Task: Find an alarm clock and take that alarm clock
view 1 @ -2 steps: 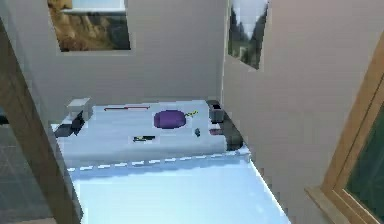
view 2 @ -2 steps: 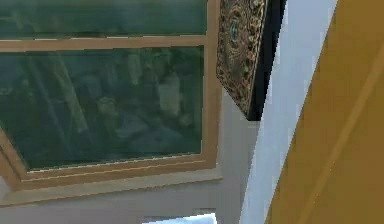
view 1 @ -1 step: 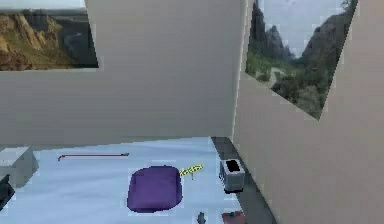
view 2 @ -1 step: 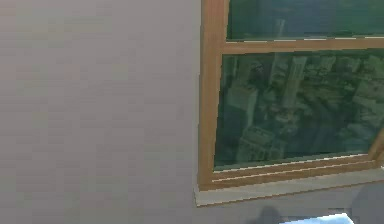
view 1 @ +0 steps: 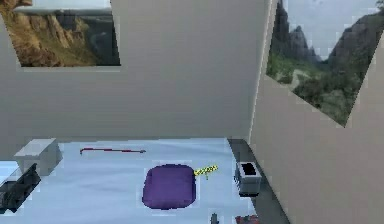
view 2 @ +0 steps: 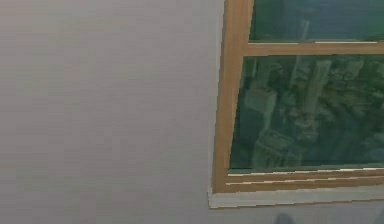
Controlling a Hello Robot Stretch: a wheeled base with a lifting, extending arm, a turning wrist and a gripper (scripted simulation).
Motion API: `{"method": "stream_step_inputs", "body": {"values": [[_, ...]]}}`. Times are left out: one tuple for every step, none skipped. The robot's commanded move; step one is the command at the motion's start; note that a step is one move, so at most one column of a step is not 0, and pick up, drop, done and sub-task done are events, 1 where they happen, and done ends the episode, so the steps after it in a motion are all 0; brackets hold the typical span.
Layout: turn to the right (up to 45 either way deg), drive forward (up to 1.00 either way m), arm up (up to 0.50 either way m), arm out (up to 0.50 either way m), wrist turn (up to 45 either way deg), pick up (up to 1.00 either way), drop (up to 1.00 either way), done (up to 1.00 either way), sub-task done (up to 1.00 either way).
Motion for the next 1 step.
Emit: {"method": "stream_step_inputs", "body": {"values": [[-3.0,0.00,0.00,0.00,0.0,0.00,0.00,0.00,0.00]]}}
